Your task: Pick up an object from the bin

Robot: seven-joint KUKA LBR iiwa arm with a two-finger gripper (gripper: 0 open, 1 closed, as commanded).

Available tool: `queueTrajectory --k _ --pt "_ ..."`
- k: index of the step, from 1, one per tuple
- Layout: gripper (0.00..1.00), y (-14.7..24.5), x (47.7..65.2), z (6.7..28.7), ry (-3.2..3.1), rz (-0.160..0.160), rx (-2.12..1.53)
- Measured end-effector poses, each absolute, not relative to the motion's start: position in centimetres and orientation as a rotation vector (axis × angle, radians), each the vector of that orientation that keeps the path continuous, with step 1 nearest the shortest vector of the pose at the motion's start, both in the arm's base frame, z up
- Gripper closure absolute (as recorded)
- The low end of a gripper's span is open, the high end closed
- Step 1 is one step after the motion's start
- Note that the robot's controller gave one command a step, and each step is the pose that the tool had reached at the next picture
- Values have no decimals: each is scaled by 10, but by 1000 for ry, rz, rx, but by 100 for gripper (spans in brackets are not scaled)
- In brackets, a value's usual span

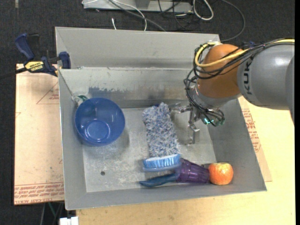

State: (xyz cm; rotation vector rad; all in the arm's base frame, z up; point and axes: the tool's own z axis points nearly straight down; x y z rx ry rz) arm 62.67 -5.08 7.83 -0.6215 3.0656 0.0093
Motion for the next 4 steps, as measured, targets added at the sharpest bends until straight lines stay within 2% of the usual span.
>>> queueTrajectory --k 1,2,3,4 --pt "0 3 637 70 3078 14 -533" --pt "0 0 637 71 3079 11 -528" --pt "0 35 629 96 3039 12 -700" --pt "0 34 629 95 3041 12 -697"
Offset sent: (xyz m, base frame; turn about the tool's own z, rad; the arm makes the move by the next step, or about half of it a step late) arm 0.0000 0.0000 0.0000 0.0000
